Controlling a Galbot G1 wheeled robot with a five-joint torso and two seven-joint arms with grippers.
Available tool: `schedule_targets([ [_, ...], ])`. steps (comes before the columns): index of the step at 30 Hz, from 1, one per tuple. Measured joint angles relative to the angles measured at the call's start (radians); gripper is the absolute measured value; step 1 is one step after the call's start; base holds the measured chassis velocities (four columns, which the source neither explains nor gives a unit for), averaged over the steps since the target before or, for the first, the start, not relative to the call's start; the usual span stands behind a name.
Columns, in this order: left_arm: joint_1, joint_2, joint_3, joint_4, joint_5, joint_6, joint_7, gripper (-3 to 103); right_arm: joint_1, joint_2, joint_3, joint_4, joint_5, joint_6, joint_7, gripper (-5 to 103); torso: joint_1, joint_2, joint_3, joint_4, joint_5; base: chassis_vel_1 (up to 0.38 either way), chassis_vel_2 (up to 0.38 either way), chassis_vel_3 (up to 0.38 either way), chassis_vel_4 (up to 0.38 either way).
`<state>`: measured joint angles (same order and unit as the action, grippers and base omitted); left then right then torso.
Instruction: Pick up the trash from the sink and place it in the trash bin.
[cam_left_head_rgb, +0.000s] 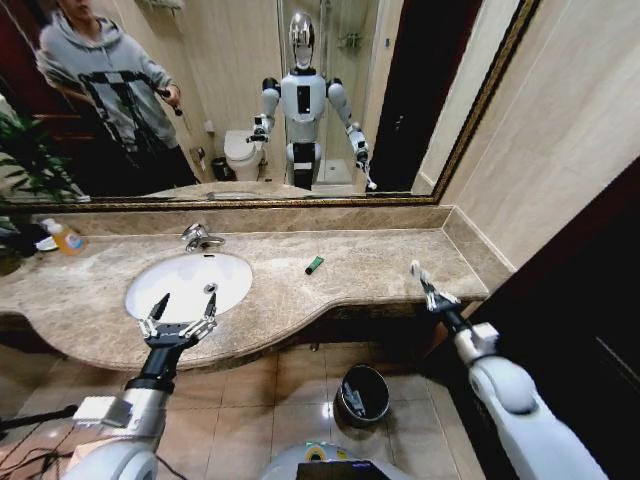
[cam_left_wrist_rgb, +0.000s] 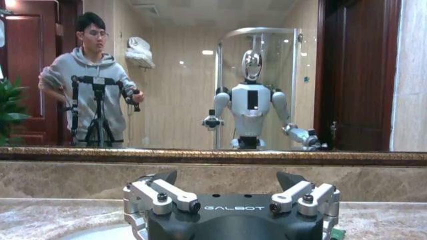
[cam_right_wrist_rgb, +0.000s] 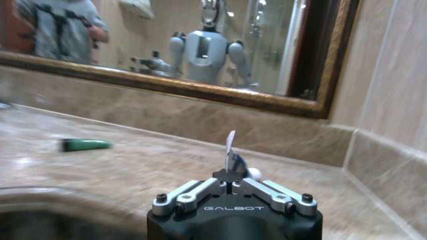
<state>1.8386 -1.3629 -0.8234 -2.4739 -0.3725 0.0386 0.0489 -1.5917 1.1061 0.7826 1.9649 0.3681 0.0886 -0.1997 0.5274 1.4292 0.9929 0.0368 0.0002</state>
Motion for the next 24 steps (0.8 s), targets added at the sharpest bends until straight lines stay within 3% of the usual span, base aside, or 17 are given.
schedule_targets([
  [2,0.0,0.0,0.0,0.0,0.0,0.0,0.0,100,-0.016,0.007,0.005,0.001,0.008,0.015,-0.015,0,0.0,0.0,0.0,0.0002,0.0001,0.0,0.0,0.0,0.0],
  [3,0.0,0.0,0.0,0.0,0.0,0.0,0.0,100,-0.066,0.03,0.024,0.0,0.027,0.068,-0.06,0,0.0,0.0,0.0,0.0001,-0.0002,0.0,0.0,0.0,0.0],
  [12,0.0,0.0,0.0,0.0,0.0,0.0,0.0,100,-0.231,0.113,0.047,-0.002,0.043,0.231,-0.171,0,0.0,0.0,0.0,-0.0001,-0.0006,0.0,0.0,0.0,0.0],
  [15,0.0,0.0,0.0,0.0,0.0,0.0,0.0,100,-0.241,0.126,0.033,-0.021,0.033,0.284,-0.18,0,0.0,0.0,0.0,-0.0001,-0.0005,0.0,0.0,0.0,0.0],
  [16,0.0,0.0,0.0,0.0,0.0,0.0,0.0,100,-0.252,0.138,0.008,-0.04,0.014,0.335,-0.188,0,0.0,0.0,0.0,0.0001,0.0,0.0,0.0,0.0,0.0],
  [24,0.0,0.0,0.0,0.0,0.0,0.0,0.0,100,-0.273,0.176,-0.081,-0.132,-0.049,0.445,-0.203,0,0.0,0.0,0.0,0.0,-0.0004,0.0,0.0,0.0,0.0],
])
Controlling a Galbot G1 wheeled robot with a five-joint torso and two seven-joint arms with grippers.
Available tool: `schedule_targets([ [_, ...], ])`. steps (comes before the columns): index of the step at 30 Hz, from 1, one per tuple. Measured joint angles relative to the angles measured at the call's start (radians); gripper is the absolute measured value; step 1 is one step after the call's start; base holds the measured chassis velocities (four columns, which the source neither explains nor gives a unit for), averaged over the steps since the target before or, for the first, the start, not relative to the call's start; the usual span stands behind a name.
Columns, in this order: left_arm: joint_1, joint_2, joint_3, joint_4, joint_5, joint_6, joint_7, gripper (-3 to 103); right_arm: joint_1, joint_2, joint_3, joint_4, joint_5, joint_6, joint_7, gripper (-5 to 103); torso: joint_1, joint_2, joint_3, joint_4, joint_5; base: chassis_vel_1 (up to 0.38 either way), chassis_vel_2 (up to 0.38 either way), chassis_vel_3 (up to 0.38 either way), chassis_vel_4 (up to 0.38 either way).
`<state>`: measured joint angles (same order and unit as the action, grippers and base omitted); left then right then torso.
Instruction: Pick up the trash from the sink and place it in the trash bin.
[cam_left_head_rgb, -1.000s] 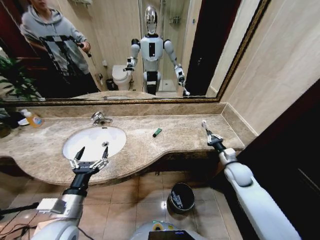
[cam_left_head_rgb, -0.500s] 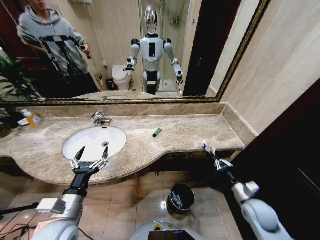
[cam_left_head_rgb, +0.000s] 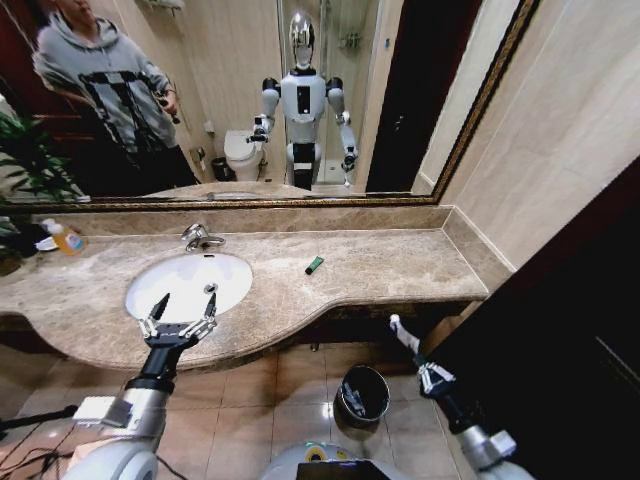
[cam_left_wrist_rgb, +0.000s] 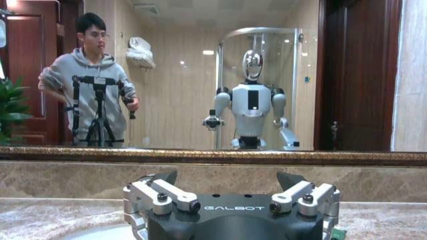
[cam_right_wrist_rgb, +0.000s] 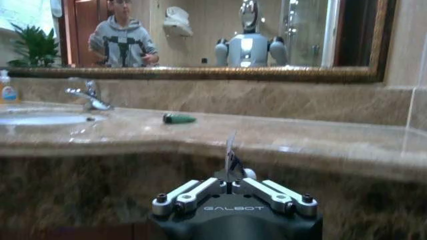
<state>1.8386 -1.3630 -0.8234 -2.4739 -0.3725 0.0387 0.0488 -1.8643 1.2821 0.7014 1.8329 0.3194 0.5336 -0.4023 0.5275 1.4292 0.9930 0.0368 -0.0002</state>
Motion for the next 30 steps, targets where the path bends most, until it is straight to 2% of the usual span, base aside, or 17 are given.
schedule_targets([
  [5,0.0,0.0,0.0,0.0,0.0,0.0,0.0,100,0.002,0.009,-0.038,-0.065,-0.012,0.028,0.008,0,0.0,0.0,0.0,0.0,0.0003,0.0,0.0,0.0,0.0],
  [8,0.0,0.0,0.0,0.0,0.0,0.0,0.0,100,0.024,0.029,-0.091,-0.19,-0.053,0.064,0.024,0,0.0,0.0,0.0,0.0,0.0001,0.0,0.0,0.0,0.0],
  [13,0.0,0.0,0.0,0.0,0.0,0.0,0.0,100,0.047,0.036,-0.117,-0.272,-0.081,0.075,0.043,0,0.0,0.0,0.0,0.0,0.0003,0.0,0.0,0.0,0.0],
  [25,0.0,0.0,0.0,0.0,0.0,0.0,0.0,100,0.137,0.045,-0.177,-0.44,-0.156,0.034,0.105,0,0.0,0.0,0.0,0.0,0.0001,0.0,0.0,0.0,0.0],
  [30,0.0,0.0,0.0,0.0,0.0,0.0,0.0,100,0.221,0.073,-0.188,-0.541,-0.198,0.01,0.117,0,0.0,0.0,0.0,0.0,0.0004,0.0,0.0,0.0,0.0],
])
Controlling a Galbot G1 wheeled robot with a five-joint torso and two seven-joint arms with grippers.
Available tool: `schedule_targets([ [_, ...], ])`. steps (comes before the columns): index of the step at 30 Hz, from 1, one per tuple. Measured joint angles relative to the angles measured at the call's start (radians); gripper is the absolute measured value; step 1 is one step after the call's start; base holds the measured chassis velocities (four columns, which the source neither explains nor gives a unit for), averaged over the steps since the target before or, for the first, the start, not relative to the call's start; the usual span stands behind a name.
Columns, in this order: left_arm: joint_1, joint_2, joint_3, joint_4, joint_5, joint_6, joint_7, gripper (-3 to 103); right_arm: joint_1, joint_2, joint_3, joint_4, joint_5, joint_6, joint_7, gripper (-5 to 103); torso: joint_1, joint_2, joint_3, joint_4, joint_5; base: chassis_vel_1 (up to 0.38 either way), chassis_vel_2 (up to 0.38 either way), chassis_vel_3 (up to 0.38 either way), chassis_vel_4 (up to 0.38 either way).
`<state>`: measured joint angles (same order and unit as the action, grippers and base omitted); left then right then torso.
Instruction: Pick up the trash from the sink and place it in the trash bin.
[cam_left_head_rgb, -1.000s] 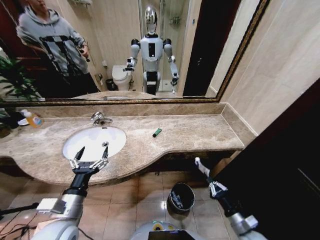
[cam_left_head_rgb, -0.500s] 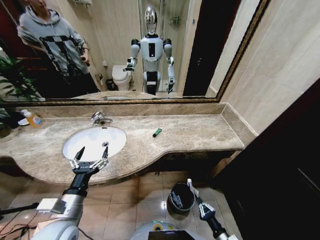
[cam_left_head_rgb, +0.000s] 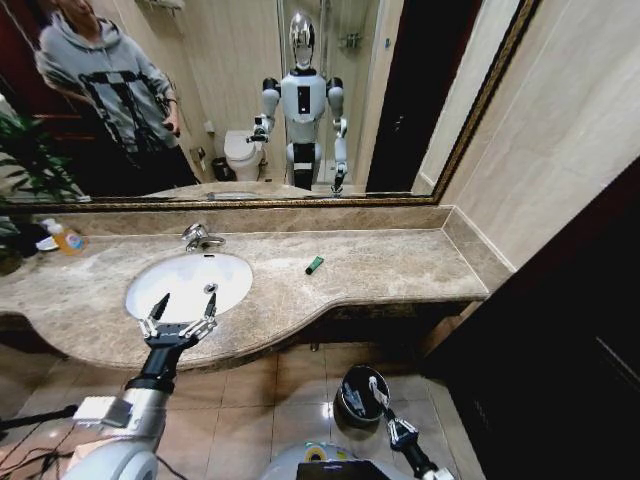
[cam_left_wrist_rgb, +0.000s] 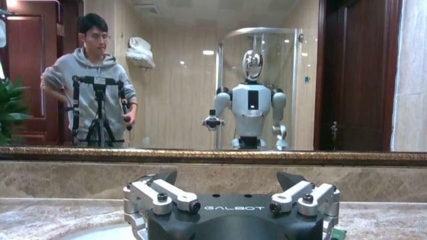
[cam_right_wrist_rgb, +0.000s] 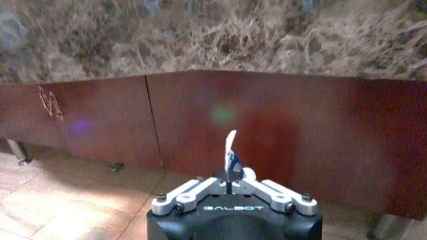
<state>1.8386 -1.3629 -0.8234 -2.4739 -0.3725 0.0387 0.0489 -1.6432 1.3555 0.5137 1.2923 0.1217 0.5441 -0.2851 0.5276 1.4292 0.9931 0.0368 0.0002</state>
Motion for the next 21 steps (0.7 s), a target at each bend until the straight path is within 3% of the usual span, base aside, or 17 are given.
schedule_targets([
  [7,0.0,0.0,0.0,0.0,0.0,0.0,0.0,100,0.146,0.034,-0.008,-0.198,-0.104,0.005,0.008,0,0.0,0.0,0.0,0.0001,-0.0003,0.0,0.0,0.0,0.0],
  [21,0.0,0.0,0.0,0.0,0.0,0.0,0.0,100,0.316,0.078,-0.025,-0.494,-0.177,0.035,0.06,0,0.0,0.0,0.0,0.0,-0.0001,0.0,0.0,0.0,0.0],
])
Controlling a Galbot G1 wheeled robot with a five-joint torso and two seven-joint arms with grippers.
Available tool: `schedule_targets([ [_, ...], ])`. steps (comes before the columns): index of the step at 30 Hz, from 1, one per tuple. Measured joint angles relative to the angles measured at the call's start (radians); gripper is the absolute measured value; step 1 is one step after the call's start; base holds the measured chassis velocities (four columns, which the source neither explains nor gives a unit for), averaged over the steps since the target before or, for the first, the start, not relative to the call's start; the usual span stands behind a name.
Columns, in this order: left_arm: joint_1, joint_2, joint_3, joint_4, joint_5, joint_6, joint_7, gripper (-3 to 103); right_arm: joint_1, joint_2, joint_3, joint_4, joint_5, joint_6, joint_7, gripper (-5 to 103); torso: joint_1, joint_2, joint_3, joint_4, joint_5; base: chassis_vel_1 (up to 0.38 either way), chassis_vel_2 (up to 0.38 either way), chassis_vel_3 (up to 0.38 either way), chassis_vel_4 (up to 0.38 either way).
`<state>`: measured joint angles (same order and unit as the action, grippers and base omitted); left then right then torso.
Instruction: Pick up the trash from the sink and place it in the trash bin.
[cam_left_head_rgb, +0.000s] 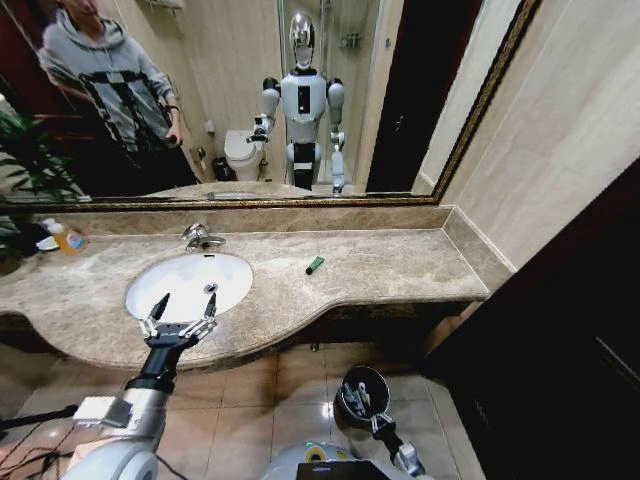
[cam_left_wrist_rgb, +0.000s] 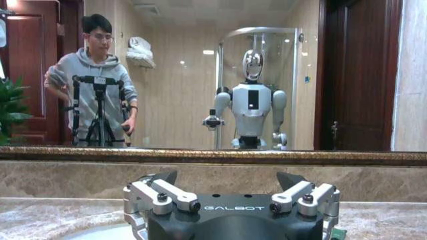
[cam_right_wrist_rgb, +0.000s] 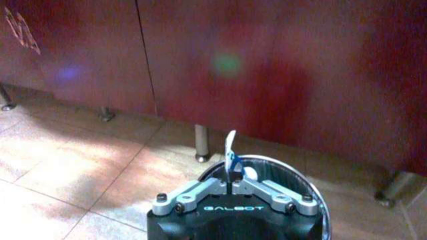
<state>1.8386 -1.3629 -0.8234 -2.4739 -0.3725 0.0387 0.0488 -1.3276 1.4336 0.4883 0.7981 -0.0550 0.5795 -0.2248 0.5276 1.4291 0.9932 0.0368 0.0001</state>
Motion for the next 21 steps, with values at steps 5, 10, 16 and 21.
schedule_targets([
  [5,0.0,0.0,0.0,0.0,0.0,0.0,0.0,100,0.075,0.009,0.002,-0.13,-0.001,0.016,0.005,0,0.0,0.0,0.0,0.0,0.0,0.0,0.0,0.0,0.0],
  [10,0.0,0.0,0.0,0.0,0.0,0.0,0.0,100,0.147,0.017,0.007,-0.258,0.001,0.036,0.029,0,0.0,0.0,0.0,0.0,-0.0002,0.0,0.0,0.0,0.0],
  [16,0.0,0.0,0.0,0.0,0.0,0.0,0.0,100,0.185,0.02,0.007,-0.323,-0.007,0.04,0.035,0,0.0,0.0,0.0,-0.0001,-0.0003,0.0,0.0,0.0,0.0],
  [21,0.0,0.0,0.0,0.0,0.0,0.0,0.0,100,0.23,0.037,0.007,-0.367,-0.013,0.033,0.06,0,0.0,0.0,0.0,0.0,-0.0002,0.0,0.0,0.0,0.0],
])
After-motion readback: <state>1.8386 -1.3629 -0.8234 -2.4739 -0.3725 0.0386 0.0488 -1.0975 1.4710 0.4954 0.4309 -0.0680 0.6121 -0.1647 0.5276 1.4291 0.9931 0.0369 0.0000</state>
